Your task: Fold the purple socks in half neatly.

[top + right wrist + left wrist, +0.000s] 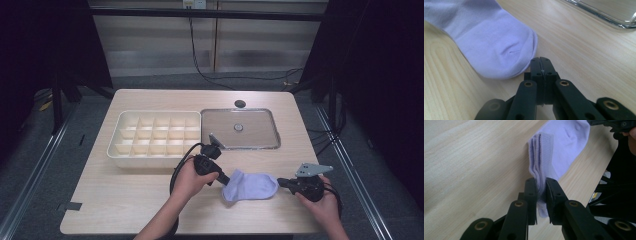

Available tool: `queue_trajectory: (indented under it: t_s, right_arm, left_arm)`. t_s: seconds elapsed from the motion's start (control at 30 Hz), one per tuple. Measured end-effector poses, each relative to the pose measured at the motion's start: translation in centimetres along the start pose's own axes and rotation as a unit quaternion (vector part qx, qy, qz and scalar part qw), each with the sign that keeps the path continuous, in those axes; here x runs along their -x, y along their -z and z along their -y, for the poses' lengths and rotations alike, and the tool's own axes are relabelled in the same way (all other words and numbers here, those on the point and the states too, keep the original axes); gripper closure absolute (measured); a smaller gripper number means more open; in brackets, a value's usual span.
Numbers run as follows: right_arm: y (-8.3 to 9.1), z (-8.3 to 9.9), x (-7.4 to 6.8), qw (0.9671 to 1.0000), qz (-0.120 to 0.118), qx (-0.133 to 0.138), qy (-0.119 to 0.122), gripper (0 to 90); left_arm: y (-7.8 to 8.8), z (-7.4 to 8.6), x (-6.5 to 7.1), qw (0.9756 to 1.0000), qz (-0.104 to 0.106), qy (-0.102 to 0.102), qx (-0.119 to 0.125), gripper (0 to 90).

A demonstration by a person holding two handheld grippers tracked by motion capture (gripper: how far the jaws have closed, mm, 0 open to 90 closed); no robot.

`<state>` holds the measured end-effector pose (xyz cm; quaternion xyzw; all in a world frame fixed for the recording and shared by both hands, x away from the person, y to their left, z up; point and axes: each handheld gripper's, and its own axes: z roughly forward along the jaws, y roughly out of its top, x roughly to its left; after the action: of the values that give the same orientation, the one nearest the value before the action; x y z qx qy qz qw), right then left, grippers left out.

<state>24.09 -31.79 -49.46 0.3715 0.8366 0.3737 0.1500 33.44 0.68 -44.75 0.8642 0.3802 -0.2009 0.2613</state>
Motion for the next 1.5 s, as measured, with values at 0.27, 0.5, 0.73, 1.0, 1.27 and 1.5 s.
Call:
queue_trajectory:
  t_s: [0.27,0.5,0.73,1.0,1.27,1.5]
  right_arm:
    - [-0.6,-0.5,-0.3,0.9998,-0.014,-0.005,0.011,90.0]
    - [-1.0,-0.8,-0.8,0.9995,-0.026,-0.01,0.016,90.0]
    - [-1.6,-1.3,-1.5,0.9988,-0.04,-0.014,0.024,90.0]
    - [-1.9,-1.4,-1.9,0.9981,-0.052,-0.017,0.029,90.0]
    - [-2.0,-1.4,-2.1,0.9977,-0.061,-0.018,0.025,90.0]
    - [-2.4,-1.3,-2.2,0.9972,-0.066,-0.027,0.023,90.0]
  left_arm:
    - [0.5,0.0,0.1,0.9998,0.002,0.013,0.013,79.8]
    - [1.3,0.0,-0.1,0.9998,0.007,0.01,0.017,80.2]
    - [1.7,-0.3,0.1,0.9998,-0.001,0.006,0.02,80.1]
    - [1.3,-0.9,0.6,0.9997,-0.001,0.007,0.023,79.3]
    - [0.8,-1.3,0.9,0.9999,-0.005,0.005,0.011,79.7]
    - [0.9,-1.8,1.1,0.9999,-0.007,0.008,0.014,79.7]
